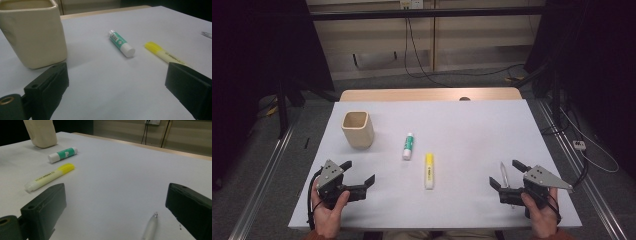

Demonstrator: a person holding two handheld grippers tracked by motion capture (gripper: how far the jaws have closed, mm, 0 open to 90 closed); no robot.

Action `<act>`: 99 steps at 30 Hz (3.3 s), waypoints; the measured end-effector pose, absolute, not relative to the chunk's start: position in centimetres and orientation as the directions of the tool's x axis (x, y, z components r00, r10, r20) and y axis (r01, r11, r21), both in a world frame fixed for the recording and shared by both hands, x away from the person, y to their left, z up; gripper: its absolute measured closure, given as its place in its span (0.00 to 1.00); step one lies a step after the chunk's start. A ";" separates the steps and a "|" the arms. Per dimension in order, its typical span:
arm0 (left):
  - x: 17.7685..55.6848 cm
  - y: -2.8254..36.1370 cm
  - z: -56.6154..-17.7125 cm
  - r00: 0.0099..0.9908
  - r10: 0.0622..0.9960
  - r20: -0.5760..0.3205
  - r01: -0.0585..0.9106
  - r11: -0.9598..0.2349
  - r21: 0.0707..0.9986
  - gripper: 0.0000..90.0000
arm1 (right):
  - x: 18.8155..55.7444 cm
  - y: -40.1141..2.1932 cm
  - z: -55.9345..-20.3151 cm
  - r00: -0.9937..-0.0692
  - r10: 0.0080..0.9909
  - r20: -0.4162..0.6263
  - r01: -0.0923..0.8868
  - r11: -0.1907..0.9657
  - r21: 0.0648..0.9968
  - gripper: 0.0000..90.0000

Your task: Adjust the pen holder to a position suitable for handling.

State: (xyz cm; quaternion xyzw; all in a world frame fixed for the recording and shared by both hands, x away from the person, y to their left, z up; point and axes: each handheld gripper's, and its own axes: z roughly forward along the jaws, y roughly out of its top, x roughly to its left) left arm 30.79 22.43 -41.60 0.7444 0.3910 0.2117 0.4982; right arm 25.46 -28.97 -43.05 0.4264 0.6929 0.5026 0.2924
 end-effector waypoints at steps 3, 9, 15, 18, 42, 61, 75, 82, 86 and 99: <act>30.8 22.4 -41.6 0.601 0.797 -0.068 0.368 -0.201 0.908 0.06 | 25.5 -29.0 -43.1 -0.466 0.884 0.024 0.297 0.132 0.946 0.03; 30.9 22.5 -41.5 0.597 0.798 -0.085 0.378 -0.186 0.907 0.06 | 25.5 -28.9 -43.1 -0.469 0.883 0.023 0.298 0.134 0.945 0.03; 31.2 22.4 -41.2 0.597 0.798 -0.079 0.382 -0.196 0.903 0.08 | 25.5 -28.8 -43.1 -0.473 0.881 0.020 0.299 0.140 0.944 0.03; 31.1 22.0 -40.9 0.586 0.810 -0.030 0.373 -0.236 0.898 0.08 | 25.6 -28.8 -43.1 -0.482 0.876 0.024 0.301 0.139 0.943 0.03; 36.8 22.6 -37.5 0.713 0.696 -0.091 0.412 -0.310 0.857 0.08 | 25.8 -28.4 -43.1 -0.484 0.875 0.013 0.302 0.153 0.941 0.04; 43.7 25.1 -33.8 0.607 0.791 -0.075 0.424 -0.243 0.873 0.04 | 25.9 -28.3 -43.2 -0.492 0.870 0.013 0.305 0.159 0.939 0.04; 49.5 26.7 -34.9 0.525 0.851 -0.030 0.485 -0.269 0.832 0.09 | 26.0 -28.3 -43.2 -0.493 0.870 0.012 0.308 0.162 0.938 0.04; 51.5 26.9 -35.6 0.507 0.860 -0.047 0.518 -0.261 0.815 0.12 | 26.0 -28.2 -43.2 -0.498 0.867 0.009 0.309 0.167 0.936 0.04; 52.4 27.0 -36.0 0.519 0.852 -0.066 0.523 -0.255 0.813 0.17 | 26.0 -28.2 -43.3 -0.501 0.865 0.008 0.312 0.172 0.935 0.04; 53.5 26.8 -37.9 0.554 0.828 -0.087 0.580 -0.309 0.754 0.38 | 26.1 -28.2 -43.4 -0.507 0.862 0.010 0.317 0.176 0.932 0.04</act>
